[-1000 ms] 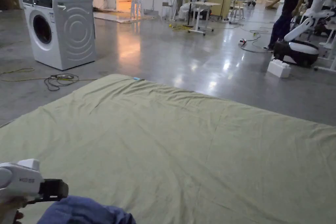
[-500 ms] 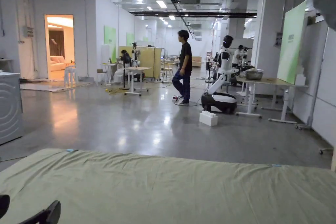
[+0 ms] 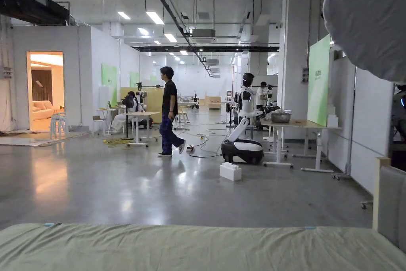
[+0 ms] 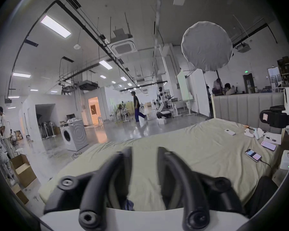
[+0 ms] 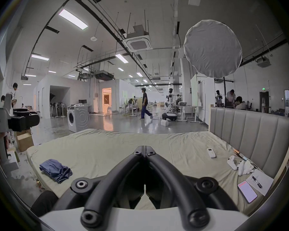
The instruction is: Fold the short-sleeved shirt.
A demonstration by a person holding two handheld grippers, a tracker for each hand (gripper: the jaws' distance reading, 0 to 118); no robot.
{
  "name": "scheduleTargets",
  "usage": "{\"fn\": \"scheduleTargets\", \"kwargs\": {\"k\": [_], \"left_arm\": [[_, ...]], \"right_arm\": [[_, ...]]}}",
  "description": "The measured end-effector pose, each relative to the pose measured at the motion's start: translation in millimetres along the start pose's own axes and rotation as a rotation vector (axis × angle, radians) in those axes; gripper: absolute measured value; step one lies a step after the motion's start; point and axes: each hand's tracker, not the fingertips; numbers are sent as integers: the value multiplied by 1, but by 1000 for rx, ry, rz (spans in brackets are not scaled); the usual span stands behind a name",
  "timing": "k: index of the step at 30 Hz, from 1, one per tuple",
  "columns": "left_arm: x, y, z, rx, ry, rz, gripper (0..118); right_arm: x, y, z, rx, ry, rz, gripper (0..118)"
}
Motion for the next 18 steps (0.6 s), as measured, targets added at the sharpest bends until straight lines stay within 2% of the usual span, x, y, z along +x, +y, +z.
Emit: {"fn": "scheduleTargets", "kwargs": {"k": [2, 3, 4, 8, 10, 12, 18], "left_arm": [[-2, 0, 4, -40, -57, 49, 7], [-3, 0, 4, -65, -57, 54, 6], [-1, -1, 4, -65, -32, 53, 3], [1, 1, 7, -49, -26, 51, 2], [3, 3, 8, -34, -33, 61, 2], [3, 5, 7, -22, -36, 71, 2], [17, 10, 10, 20, -49, 100, 2]], "right_arm": [[4, -1, 1, -24, -8, -21, 0], [7, -4, 1, -59, -22, -63, 0], [7, -3, 2, -47, -20, -45, 0], [9, -1, 2, -45, -45, -15, 0], [11, -2, 1, -87, -37, -68, 0], [9, 0, 2, -65, -36, -41, 0], [8, 2, 2, -69, -15, -59, 0]]}}
